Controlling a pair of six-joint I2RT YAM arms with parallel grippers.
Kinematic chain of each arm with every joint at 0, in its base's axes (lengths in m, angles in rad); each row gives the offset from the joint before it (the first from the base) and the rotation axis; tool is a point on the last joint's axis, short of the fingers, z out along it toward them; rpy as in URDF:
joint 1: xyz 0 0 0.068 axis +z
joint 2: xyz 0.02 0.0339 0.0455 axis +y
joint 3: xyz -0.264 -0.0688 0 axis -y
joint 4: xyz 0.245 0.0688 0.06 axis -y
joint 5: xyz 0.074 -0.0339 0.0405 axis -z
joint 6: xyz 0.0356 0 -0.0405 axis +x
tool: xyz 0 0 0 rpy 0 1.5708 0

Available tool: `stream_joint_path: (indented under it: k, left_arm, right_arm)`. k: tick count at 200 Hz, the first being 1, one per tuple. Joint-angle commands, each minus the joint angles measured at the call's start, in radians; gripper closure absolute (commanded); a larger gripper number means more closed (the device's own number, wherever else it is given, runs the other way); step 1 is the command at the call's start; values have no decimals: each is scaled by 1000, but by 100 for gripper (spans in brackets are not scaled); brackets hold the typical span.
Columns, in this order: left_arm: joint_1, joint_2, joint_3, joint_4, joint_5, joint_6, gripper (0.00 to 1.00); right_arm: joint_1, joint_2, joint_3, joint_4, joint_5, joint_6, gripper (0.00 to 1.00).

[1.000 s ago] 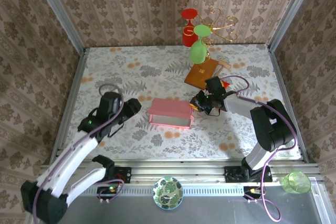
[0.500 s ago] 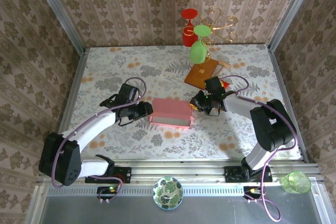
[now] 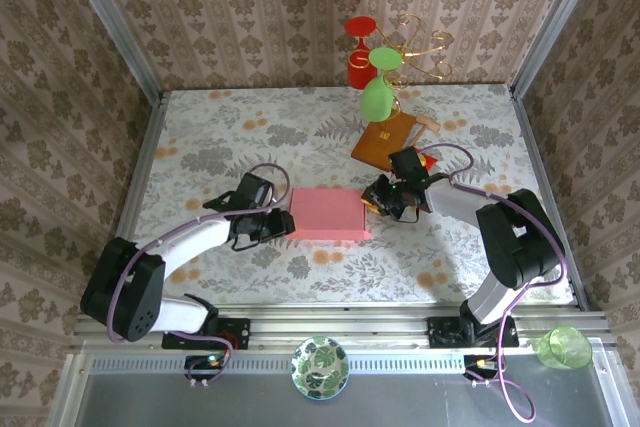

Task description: Fold the paper box

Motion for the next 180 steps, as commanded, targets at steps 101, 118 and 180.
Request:
stream_joint_path:
  k: [101,118,180]
  left_arm:
    - [-21,44,0,16,-20,38,73]
    - [-21,48,3,19,-16,40,72]
    - [-9,-58,88,-90,-36,54,63]
  right_arm:
    - [4,-34,-45,-60,-78,-93,46]
    - [5,-6,-38,-78,-85,-107,46]
    - [14,80,22,-170,-57,-169,63]
